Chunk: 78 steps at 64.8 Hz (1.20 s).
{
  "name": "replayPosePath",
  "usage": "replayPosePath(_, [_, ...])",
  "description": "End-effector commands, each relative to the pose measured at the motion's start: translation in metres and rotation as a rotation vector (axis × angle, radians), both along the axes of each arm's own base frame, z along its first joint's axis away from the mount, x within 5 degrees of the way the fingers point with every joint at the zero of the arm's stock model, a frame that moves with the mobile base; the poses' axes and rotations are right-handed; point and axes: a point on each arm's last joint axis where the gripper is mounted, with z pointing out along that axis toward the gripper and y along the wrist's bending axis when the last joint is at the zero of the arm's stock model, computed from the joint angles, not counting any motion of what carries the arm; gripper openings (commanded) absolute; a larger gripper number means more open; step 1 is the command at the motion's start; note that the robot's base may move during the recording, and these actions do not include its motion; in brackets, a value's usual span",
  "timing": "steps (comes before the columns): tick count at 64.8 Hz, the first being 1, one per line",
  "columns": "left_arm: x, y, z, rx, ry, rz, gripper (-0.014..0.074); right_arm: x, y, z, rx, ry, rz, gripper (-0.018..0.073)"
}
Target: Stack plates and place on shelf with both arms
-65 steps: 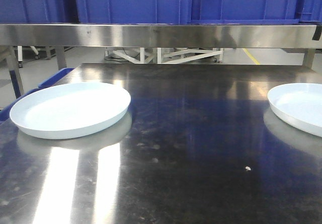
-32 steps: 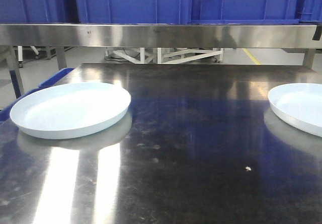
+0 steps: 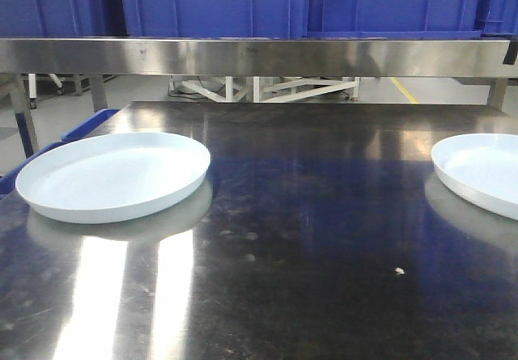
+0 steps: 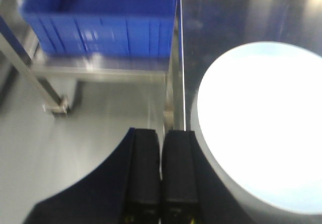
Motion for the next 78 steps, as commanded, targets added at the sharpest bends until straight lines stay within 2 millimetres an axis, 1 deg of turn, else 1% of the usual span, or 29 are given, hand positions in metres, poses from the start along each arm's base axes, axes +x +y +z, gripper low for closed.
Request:
replayPosePath(1, [0.029,-0.006,0.012,-0.032,0.011,0.004,0.0090,-0.001,-0.001,0.010,-0.008,-0.112,-0.018,0.0049])
replayPosePath(10, [0.065,-0.011,0.006,-0.023,0.165,-0.013,0.0090,-0.001,-0.001,0.010,-0.008,-0.112,-0.018,0.0049])
replayPosePath(12, [0.071,-0.012,0.001,-0.025,0.205,-0.015,0.0090,-0.001,-0.001,0.010,-0.008,-0.112,-0.018,0.0049])
replayPosePath(17, [0.084,-0.014,-0.001,-0.035,0.260,-0.019,0.0090,-0.001,-0.001,0.010,-0.008,-0.112,-0.018,0.0049])
replayPosePath(26, [0.101,-0.019,-0.010,-0.065,0.364,-0.026,0.0090,-0.001,-0.001,0.010,-0.008,-0.112,-0.018,0.0049])
replayPosePath(40, [0.126,-0.024,-0.014,-0.086,0.419,-0.034,0.0101,-0.001,-0.001,0.010,-0.008,-0.112,-0.018,0.0049])
replayPosePath(44, [0.131,-0.025,-0.017,-0.084,0.445,-0.038,0.0134,-0.001,-0.001,0.010,-0.008,-0.112,-0.018,0.0049])
replayPosePath(50, [0.139,-0.028,-0.018,-0.083,0.456,-0.047,0.0232,-0.001,-0.001,0.010,-0.008,-0.112,-0.018,0.0049])
replayPosePath(57, [0.141,-0.035,-0.020,-0.077,0.477,-0.067,0.0312,-0.001,-0.001,0.010,-0.008,-0.112,-0.018,0.0049])
replayPosePath(60, [0.141,-0.037,-0.022,-0.075,0.483,-0.074,0.0325,-0.001,-0.001,0.010,-0.008,-0.112,-0.018,0.0049])
replayPosePath(69, [0.144,-0.044,-0.033,-0.069,0.511,-0.088,0.0325,-0.001,-0.001,0.010,-0.008,-0.112,-0.018,0.0049])
replayPosePath(78, [0.147,-0.044,-0.039,-0.059,0.525,-0.087,0.0349,-0.001,-0.001,0.010,-0.008,-0.112,-0.018,0.0049])
